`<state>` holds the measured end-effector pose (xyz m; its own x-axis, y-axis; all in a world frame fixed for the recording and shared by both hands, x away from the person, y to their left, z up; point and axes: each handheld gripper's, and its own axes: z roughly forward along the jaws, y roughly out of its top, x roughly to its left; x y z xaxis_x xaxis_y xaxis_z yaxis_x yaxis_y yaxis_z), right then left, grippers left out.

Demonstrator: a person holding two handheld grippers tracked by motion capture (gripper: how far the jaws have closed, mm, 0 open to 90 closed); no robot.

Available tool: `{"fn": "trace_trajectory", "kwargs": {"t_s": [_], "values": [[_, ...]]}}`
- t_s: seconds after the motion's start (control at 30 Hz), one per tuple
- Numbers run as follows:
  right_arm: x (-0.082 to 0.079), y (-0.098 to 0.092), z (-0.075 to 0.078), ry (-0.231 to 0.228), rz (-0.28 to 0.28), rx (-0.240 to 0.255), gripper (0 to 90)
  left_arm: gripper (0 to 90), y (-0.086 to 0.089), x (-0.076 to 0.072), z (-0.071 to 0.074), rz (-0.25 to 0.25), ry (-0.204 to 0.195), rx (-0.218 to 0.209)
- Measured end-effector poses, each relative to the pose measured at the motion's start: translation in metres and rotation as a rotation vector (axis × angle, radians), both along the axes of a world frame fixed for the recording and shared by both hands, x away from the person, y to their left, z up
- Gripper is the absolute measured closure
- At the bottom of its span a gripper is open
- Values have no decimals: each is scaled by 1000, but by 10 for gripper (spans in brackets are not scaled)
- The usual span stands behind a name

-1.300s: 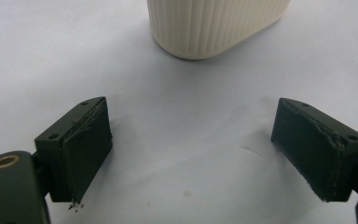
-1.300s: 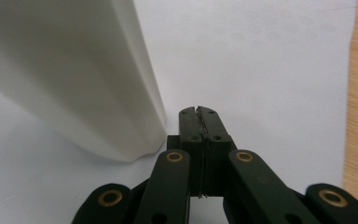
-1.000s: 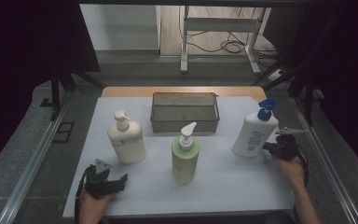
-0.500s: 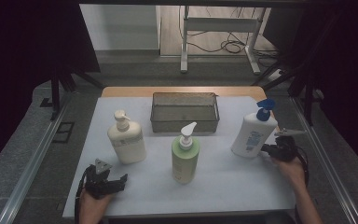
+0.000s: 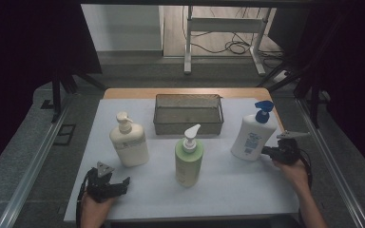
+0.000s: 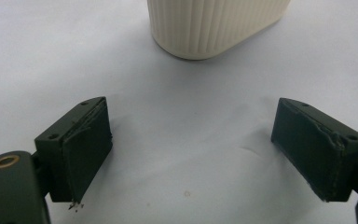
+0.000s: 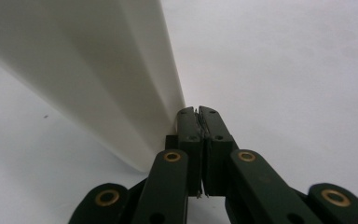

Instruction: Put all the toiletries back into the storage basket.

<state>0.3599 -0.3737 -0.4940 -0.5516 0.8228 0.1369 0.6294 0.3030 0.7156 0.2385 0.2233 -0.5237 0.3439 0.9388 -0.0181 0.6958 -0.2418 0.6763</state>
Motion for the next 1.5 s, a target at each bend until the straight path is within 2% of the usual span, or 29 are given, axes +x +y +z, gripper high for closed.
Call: {"fn": "trace_trajectory", "kwargs": {"t_s": [0.7, 0.97, 1.17, 1.4, 1.5], "values": [[-18, 17, -4, 11, 55, 7, 848, 119, 0, 0, 0, 2, -3, -4], [-25, 28, -9, 18, 92, 18, 839, 119, 0, 0, 0, 2, -3, -4], [-25, 29, -11, 25, 89, 13, 816, 119, 0, 0, 0, 1, -1, -1], [-34, 27, -2, -9, 50, 2, 697, 119, 0, 0, 0, 1, -1, -1], [-39, 27, 2, -15, 44, 8, 613, 119, 0, 0, 0, 1, -1, -1]]}}
